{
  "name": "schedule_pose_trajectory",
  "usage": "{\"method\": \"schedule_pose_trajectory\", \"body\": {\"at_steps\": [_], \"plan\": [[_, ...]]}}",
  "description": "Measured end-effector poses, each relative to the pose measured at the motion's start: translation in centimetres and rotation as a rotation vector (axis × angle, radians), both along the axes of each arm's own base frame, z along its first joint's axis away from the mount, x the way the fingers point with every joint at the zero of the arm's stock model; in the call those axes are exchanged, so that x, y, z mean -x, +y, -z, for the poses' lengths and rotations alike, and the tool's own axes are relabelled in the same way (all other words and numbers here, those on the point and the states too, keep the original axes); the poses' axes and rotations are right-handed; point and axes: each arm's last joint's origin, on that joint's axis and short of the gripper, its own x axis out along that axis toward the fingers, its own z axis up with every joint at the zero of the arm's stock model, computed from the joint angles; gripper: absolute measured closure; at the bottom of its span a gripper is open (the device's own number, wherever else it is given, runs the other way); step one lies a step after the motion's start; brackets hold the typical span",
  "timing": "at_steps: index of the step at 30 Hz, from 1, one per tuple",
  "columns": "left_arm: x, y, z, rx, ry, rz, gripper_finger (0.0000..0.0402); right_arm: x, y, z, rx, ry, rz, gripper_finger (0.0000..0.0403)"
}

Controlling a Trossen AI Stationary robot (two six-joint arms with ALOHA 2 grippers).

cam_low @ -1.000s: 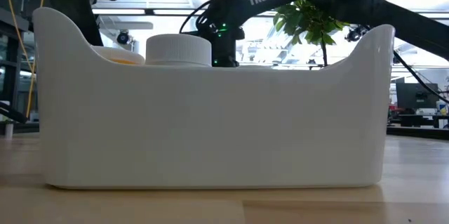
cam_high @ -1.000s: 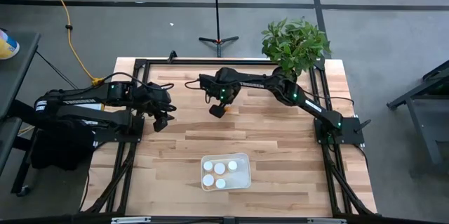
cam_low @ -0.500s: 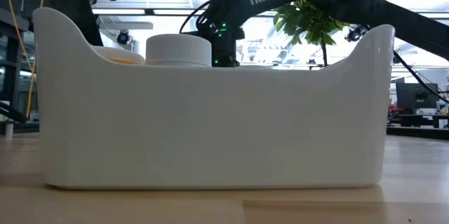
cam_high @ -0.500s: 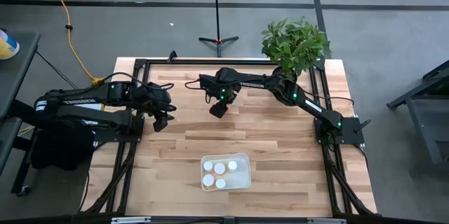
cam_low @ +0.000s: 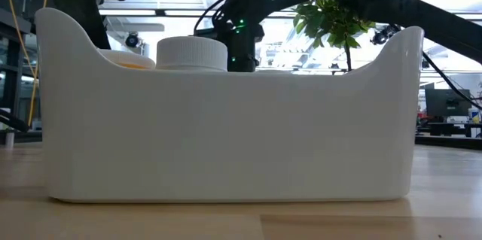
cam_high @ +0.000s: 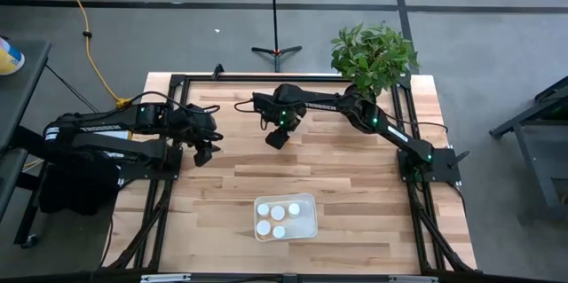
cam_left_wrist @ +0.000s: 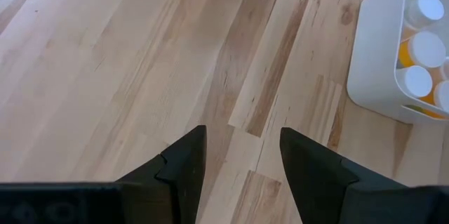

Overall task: Pick and place pill bottles into a basket
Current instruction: Put the orange pill bottle in the white bin

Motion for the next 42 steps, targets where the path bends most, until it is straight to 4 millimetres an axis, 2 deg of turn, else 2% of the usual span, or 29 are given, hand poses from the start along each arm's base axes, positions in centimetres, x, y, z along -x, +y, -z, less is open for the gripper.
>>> {"method": "schedule_pose_trajectory", "body": {"at_steps": [9,19,30,35,42], "plan": [[0.0,0.0,0.0,-0.002,0.0,0.002,0.0186,0.9,1.2,-2.8,0.003,0.01,-0.021,0.0225],[0.0,0.0,0.0,-0.002,0.0,0.003,0.0186,2.4,4.0,-8.2,0.02,-0.054,-0.056,0.0225],[0.0,0.0,0.0,-0.002,0.0,0.003,0.0186,4.1,9.7,-12.5,0.018,-0.09,-0.142,0.0225],[0.0,0.0,0.0,-0.002,0.0,0.003,0.0186,4.4,12.5,-13.2,0.009,-0.095,-0.17,0.0225],[0.0,0.0,0.0,-0.003,0.0,0.003,0.0186,4.6,16.4,-13.3,-0.005,-0.082,-0.177,0.0225]]}}
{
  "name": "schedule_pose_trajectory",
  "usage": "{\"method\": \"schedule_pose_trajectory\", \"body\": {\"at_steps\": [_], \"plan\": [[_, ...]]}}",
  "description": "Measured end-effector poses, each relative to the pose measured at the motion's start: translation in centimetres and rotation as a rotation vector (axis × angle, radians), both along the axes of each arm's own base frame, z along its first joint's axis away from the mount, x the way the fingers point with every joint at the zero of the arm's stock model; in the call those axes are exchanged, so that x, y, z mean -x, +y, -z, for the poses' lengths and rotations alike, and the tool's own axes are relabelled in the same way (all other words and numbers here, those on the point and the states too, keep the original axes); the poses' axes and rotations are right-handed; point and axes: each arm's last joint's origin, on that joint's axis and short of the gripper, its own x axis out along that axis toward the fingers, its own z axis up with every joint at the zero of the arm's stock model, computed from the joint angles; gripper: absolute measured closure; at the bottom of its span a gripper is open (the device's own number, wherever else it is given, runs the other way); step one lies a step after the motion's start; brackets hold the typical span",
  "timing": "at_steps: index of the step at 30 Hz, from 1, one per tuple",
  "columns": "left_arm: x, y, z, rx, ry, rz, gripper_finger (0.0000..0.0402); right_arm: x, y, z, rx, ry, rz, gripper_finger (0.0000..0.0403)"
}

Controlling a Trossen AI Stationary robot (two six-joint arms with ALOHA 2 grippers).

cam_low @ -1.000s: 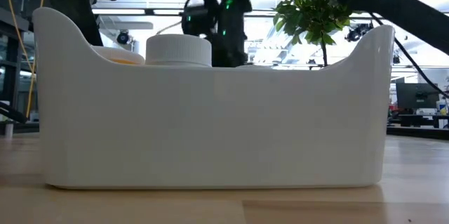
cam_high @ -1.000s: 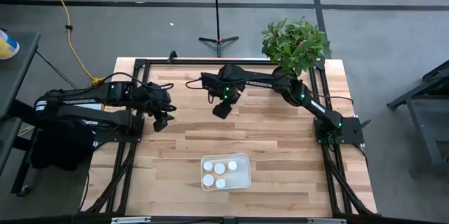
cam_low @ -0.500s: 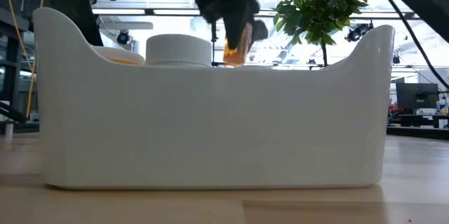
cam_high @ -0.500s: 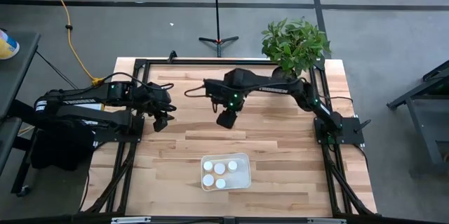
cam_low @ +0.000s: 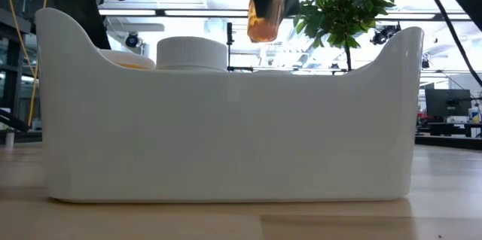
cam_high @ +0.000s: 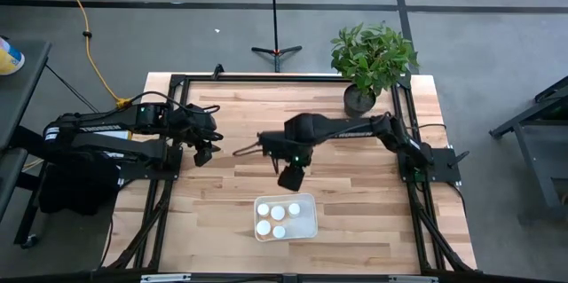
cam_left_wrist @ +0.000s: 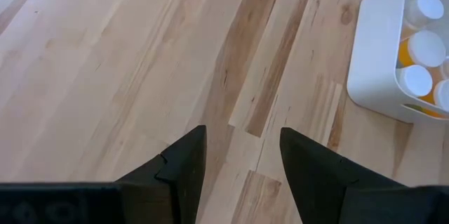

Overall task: Pick and place pill bottles into a basket
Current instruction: Put the orange pill bottle in the white bin

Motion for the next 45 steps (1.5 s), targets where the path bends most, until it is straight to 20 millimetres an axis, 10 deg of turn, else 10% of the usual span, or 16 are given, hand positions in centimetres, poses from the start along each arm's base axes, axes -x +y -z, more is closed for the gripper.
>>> {"method": "schedule_pose_trajectory", "body": {"at_steps": [21,45], "plan": [[0.0,0.0,0.0,0.0,0.0,0.0,0.0186,1.1,11.0,0.0,-0.047,-0.043,0.158,0.0225],[0.1,0.0,0.0,0.001,0.008,0.0,0.0186,-1.0,16.9,8.6,-0.046,0.089,0.286,0.0226]]}}
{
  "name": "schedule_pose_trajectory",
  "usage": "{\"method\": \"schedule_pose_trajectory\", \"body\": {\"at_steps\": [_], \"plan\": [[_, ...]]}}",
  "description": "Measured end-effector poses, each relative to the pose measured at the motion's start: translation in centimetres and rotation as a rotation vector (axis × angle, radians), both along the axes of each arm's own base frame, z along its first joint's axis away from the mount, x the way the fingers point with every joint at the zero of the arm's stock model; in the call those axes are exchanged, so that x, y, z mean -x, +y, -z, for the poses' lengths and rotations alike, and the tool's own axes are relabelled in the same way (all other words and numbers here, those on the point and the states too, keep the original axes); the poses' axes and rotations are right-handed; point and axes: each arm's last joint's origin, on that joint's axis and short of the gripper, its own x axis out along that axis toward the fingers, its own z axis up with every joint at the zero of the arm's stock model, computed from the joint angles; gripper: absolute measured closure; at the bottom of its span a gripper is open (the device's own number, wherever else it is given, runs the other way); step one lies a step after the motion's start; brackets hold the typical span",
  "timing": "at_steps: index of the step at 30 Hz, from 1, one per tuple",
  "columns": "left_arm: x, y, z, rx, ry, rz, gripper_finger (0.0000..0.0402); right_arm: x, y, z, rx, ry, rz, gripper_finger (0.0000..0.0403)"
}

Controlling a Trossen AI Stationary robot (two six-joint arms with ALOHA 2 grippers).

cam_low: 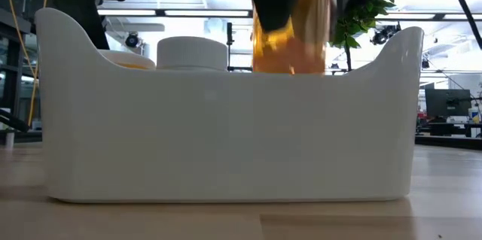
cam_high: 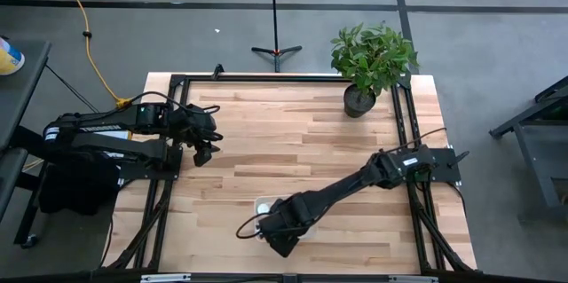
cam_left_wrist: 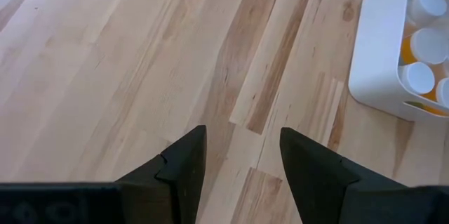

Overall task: Pick and place pill bottles into a basket
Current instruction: Put the orange pill bottle in the white bin

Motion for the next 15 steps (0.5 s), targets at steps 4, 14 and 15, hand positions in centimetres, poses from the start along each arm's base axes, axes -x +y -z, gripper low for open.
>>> {"method": "schedule_pose_trajectory", "body": {"at_steps": [4,14,15], "plan": [[0.0,0.0,0.0,0.001,0.006,0.0,0.0186,-0.5,-0.1,1.7,0.011,0.035,0.004,0.0226],[0.2,-0.1,0.1,0.025,0.02,0.016,0.0186,-1.4,-1.7,2.7,0.036,0.053,0.029,0.0204],[0.2,-0.1,0.1,0.029,0.023,0.018,0.0186,-1.4,-1.8,2.7,0.034,0.056,0.029,0.0189]]}}
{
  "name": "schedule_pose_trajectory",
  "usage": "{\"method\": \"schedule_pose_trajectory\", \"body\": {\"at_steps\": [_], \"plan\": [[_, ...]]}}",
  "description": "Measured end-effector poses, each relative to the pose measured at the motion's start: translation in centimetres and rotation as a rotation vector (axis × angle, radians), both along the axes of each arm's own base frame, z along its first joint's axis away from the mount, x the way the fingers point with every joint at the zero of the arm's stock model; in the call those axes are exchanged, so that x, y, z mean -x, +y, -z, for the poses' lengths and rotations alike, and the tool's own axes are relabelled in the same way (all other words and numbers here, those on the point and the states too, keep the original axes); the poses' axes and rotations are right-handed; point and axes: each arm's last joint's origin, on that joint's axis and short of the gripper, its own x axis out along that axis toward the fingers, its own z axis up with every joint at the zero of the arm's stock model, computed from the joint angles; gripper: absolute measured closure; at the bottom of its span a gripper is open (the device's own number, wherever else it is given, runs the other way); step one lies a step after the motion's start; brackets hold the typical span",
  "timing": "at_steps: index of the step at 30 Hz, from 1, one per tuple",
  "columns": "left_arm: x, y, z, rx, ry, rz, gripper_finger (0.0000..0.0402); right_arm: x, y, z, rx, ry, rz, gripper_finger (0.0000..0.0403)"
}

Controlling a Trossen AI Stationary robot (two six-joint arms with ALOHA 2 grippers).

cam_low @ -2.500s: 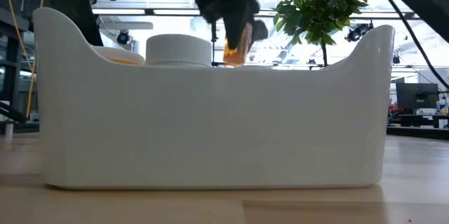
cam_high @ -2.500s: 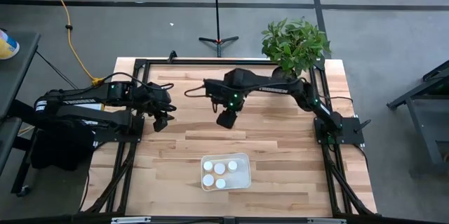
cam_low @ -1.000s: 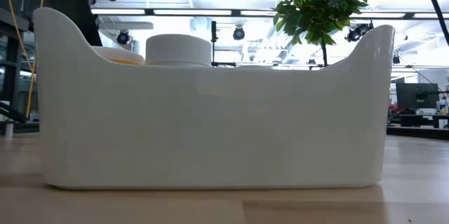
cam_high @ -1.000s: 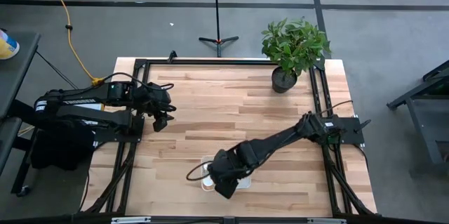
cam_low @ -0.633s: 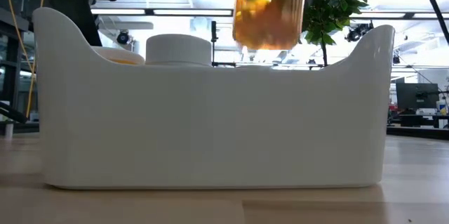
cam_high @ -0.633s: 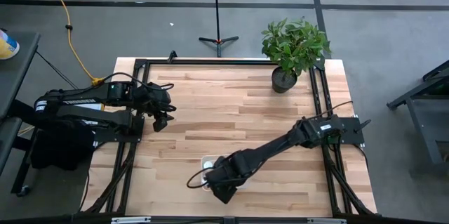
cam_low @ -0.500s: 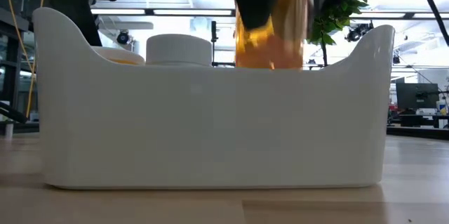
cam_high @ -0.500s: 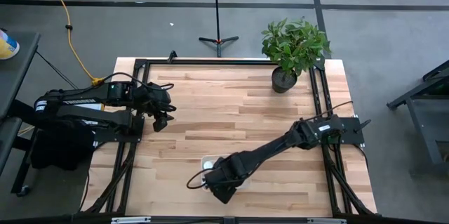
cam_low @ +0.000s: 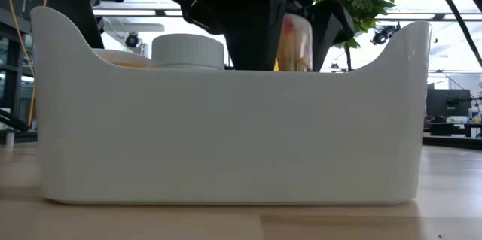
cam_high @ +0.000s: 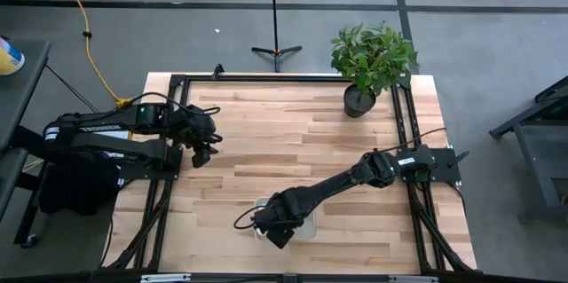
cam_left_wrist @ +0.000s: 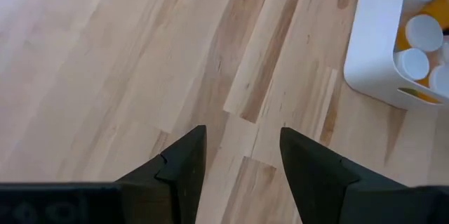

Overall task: Pick and place pill bottles into a basket
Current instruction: Put the orange pill bottle in the white bin, then return to Home Position

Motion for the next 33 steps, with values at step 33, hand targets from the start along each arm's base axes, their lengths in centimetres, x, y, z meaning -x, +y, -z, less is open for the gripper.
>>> {"method": "schedule_pose_trajectory", "body": {"at_steps": [33], "plan": [[0.3,-0.1,0.2,0.001,0.033,0.024,0.0186,1.2,-0.9,-5.4,-0.124,-0.072,-0.099,0.0112]]}}
